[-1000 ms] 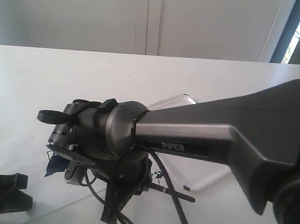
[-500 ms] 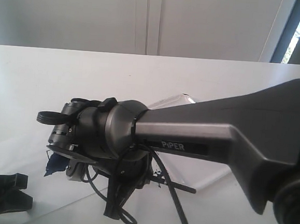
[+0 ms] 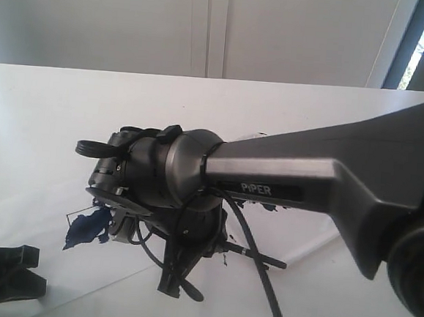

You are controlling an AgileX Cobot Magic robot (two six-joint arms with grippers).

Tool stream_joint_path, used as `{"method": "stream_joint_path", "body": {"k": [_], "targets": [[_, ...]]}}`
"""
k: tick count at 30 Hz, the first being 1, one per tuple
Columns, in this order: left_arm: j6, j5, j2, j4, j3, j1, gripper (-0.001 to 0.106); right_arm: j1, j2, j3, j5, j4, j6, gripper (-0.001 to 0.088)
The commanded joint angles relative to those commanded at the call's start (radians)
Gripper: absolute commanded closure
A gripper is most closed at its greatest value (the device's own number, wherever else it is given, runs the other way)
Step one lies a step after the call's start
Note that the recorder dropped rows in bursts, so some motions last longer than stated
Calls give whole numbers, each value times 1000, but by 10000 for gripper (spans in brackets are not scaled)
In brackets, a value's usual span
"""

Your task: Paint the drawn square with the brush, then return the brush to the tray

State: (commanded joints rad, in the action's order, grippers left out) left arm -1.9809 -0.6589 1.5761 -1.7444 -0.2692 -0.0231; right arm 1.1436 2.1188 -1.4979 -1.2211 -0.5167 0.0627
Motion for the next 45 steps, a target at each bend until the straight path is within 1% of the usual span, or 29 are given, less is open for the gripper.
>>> {"method": "stream_joint_path", "body": {"k": [8, 14, 21, 24, 28, 34, 40, 45], "targets": [[-4, 2, 0, 0, 0, 0, 1053, 0, -21, 7, 0, 38, -12, 868], [-12, 2, 0, 0, 0, 0, 1053, 0, -61, 61, 0, 48, -12, 868], [-12, -2, 0, 0, 0, 0, 1053, 0, -63, 136, 0, 72, -18, 868], [-16, 1, 0, 0, 0, 0, 1053, 0, -63, 152, 0, 79, -21, 868], [-16, 1, 0, 0, 0, 0, 1053, 0, -70, 161, 0, 97, -42, 868], [-16, 1, 0, 0, 0, 0, 1053, 7, -120, 161, 0, 142, -63, 868], [-16, -1, 0, 0, 0, 0, 1053, 36, -151, 161, 0, 136, -70, 868], [-16, -1, 0, 0, 0, 0, 1053, 43, -151, 161, 0, 128, -63, 868]]}}
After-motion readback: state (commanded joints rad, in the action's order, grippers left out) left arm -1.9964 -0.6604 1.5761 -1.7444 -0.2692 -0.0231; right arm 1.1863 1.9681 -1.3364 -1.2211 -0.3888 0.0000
